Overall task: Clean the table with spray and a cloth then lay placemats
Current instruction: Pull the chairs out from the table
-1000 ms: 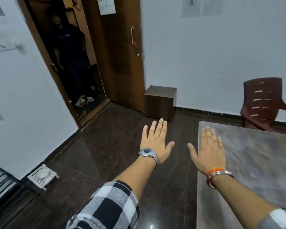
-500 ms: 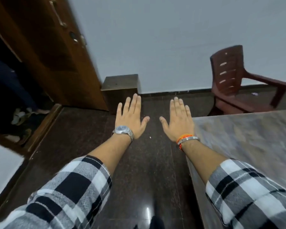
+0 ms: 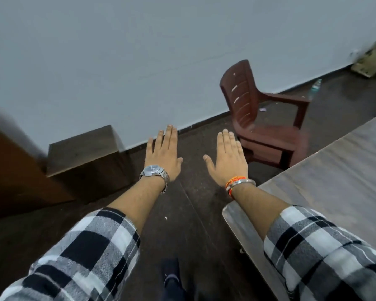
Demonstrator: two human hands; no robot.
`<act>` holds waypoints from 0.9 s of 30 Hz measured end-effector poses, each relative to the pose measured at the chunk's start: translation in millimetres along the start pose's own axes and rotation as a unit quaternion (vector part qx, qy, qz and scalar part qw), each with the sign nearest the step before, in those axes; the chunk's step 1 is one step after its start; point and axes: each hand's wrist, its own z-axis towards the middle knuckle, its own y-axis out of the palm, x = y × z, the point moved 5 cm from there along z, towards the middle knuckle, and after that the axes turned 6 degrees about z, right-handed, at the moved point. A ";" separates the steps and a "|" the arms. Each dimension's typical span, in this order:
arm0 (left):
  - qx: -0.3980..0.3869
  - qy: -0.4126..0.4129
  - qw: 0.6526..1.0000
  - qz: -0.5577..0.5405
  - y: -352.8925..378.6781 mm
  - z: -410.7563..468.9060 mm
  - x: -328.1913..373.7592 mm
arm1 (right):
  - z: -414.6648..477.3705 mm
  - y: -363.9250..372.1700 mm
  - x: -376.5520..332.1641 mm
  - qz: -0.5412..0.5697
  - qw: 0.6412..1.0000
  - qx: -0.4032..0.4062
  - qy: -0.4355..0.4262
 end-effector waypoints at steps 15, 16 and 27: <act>0.012 0.206 0.978 0.007 36.5 349.0 -5.8 | 279.4 43.0 26.2 -0.038 0.985 0.046 0.162; 0.011 0.217 0.976 0.016 43.6 373.4 -1.8 | 299.8 49.8 35.5 -0.039 0.984 0.047 0.170; -0.010 0.378 0.923 0.075 89.4 599.7 83.6 | 478.7 110.8 127.5 0.005 0.964 0.027 0.266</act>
